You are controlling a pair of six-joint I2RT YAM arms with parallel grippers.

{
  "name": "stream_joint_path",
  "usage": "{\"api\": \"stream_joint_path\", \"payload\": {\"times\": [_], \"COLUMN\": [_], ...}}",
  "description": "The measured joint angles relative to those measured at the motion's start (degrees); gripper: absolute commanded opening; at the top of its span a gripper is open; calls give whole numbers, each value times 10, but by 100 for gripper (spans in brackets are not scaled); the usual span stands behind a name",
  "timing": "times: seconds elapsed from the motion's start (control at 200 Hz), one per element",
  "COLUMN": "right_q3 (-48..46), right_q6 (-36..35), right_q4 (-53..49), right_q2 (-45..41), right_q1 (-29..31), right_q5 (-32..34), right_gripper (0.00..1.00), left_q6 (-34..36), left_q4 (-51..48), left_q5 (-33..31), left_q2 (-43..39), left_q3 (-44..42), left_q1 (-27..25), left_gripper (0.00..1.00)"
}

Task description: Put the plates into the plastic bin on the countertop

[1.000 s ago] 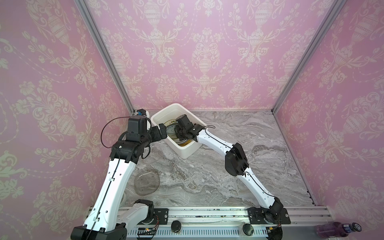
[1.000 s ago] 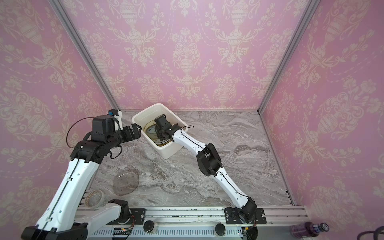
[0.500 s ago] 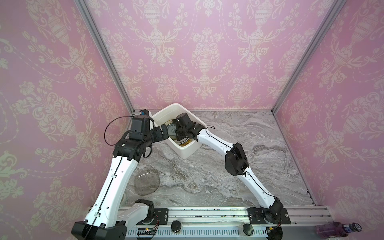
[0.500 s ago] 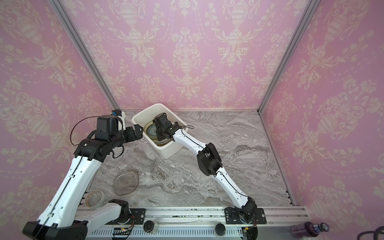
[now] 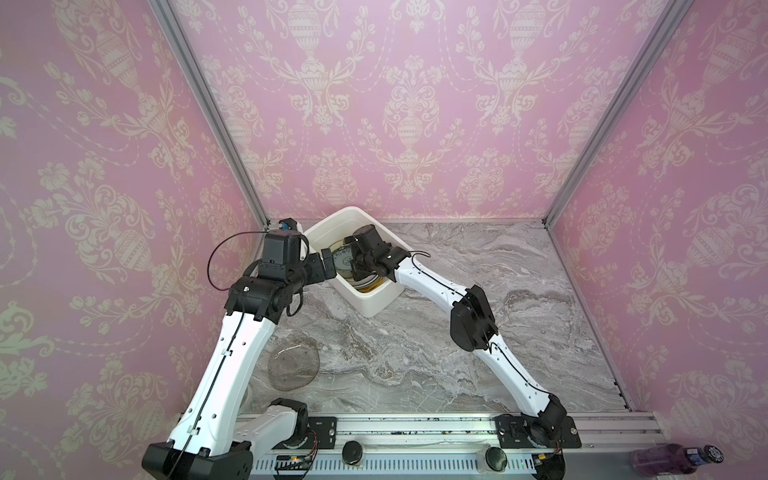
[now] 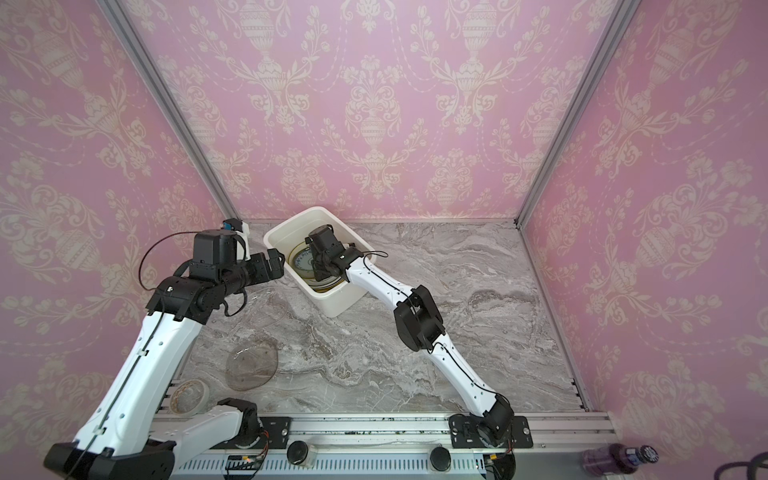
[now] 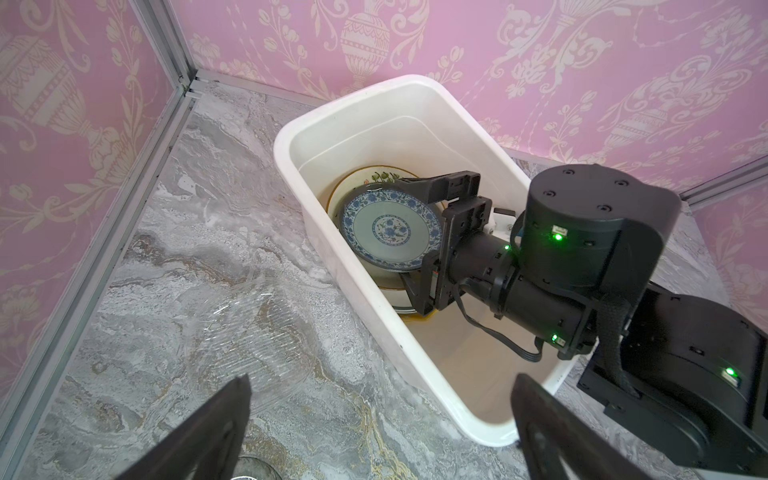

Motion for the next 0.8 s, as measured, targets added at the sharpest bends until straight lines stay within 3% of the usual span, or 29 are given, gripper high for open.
{"api": "stream_joint_path", "payload": {"times": [0.801], "right_q3": [0], "right_q6": [6], "right_q4": [-45], "right_q2": [-34], "right_q1": [1], "right_q5": [14], "right_gripper": [100], "left_q6": [7], "left_q4": [-27], "left_q5": [-22], "left_q2": [-12], "left_q3": [24], "left_q1": [-3], "left_gripper": [99]}}
